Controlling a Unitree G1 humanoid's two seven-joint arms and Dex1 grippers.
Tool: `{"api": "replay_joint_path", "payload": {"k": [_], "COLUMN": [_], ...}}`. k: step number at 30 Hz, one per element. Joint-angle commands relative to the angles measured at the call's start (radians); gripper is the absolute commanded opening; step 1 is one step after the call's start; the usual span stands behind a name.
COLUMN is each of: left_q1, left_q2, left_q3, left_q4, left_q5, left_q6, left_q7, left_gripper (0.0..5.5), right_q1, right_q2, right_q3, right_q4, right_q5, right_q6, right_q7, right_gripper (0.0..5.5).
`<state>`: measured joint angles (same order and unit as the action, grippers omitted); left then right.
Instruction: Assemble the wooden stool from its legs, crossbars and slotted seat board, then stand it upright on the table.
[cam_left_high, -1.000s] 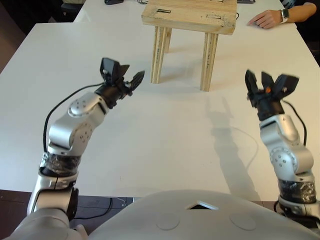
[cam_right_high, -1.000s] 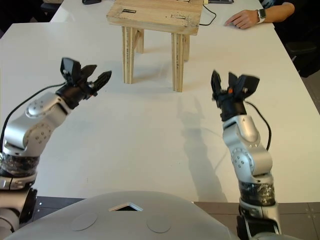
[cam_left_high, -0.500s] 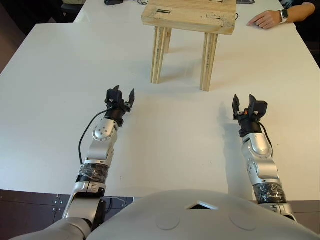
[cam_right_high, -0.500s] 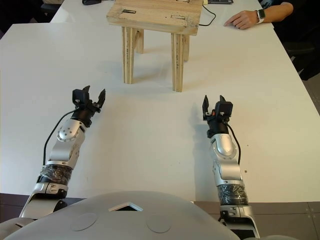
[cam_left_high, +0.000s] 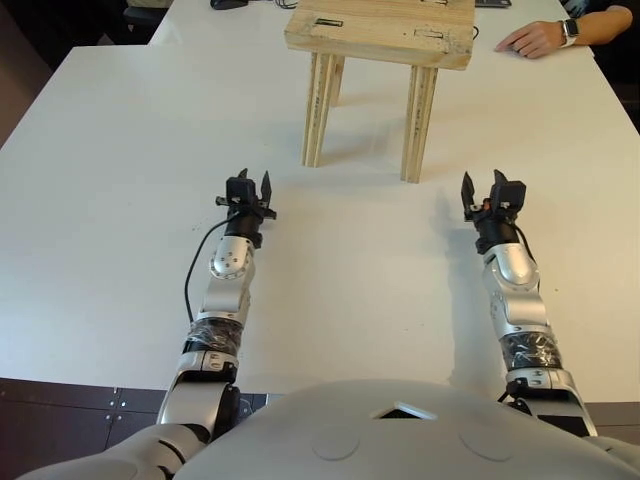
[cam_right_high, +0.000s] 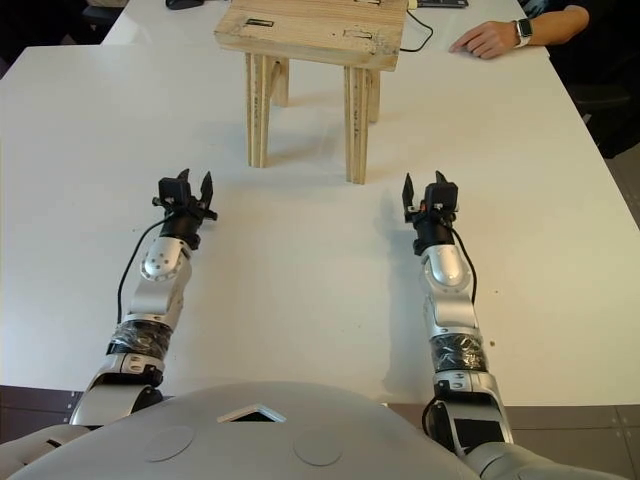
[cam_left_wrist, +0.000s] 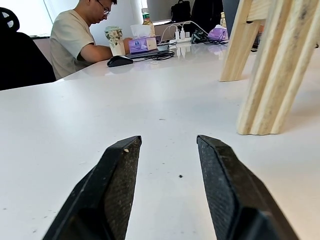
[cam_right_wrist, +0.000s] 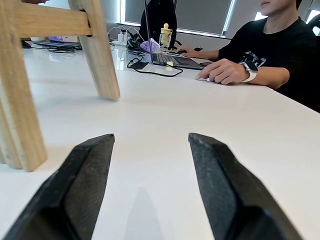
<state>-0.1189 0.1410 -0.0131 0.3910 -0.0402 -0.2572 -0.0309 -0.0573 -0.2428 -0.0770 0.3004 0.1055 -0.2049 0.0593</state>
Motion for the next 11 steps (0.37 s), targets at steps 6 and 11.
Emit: {"api": "replay_joint_path", "payload": {"k": [6, 11], "left_q1": [-0.043, -0.09], "left_q2": [-0.02, -0.021], "left_q3": [-0.001, 0.014], "left_q4": [0.074, 0.116], "left_q5": [0.108, 0.111], "left_q6": [-0.032, -0.054], "left_q7": [0.081, 0.093], "left_gripper": [2.06, 2.06], "right_q1": [-0.084, -0.14], "right_q2": [0.016, 0.021], "right_q3": [-0.067, -0.075], "right_q4": [0.014, 0.058], "right_q5": [0.06, 0.04], "right_q6": [0.102, 0.144], "right_q7": [0.031, -0.002], "right_gripper": [2.74, 2.74]}}
